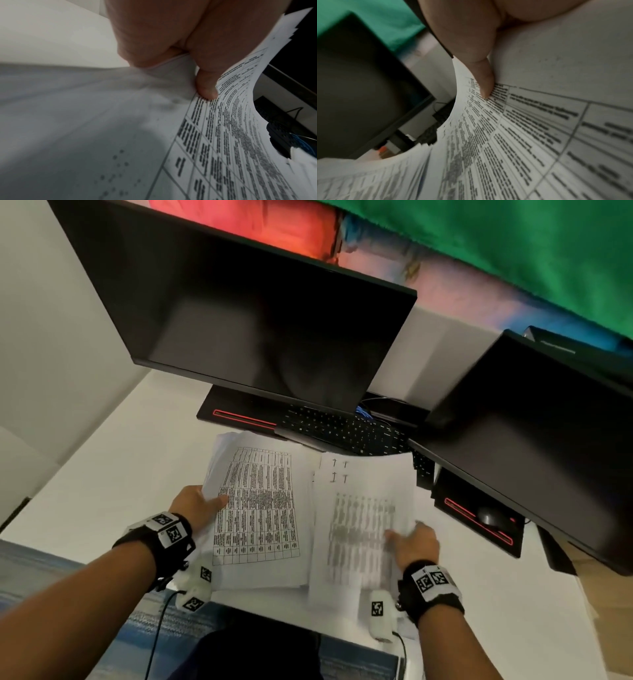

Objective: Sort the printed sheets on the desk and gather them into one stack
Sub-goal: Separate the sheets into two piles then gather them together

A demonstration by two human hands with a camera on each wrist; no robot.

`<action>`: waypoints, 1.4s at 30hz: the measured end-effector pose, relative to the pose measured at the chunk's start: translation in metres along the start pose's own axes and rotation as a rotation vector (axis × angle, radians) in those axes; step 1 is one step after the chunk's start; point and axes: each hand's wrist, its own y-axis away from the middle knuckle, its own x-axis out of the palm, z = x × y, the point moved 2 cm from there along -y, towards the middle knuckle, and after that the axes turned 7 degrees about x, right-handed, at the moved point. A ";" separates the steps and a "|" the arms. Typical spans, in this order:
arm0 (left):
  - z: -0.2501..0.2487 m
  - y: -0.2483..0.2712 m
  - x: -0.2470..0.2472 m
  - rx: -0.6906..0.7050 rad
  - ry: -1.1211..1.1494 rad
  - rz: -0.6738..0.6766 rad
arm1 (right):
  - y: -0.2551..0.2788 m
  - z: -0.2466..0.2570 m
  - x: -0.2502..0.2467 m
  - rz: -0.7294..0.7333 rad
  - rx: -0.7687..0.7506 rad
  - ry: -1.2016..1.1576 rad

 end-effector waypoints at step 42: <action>-0.010 -0.021 0.013 0.060 -0.114 0.022 | -0.012 -0.046 0.023 -0.139 0.306 0.340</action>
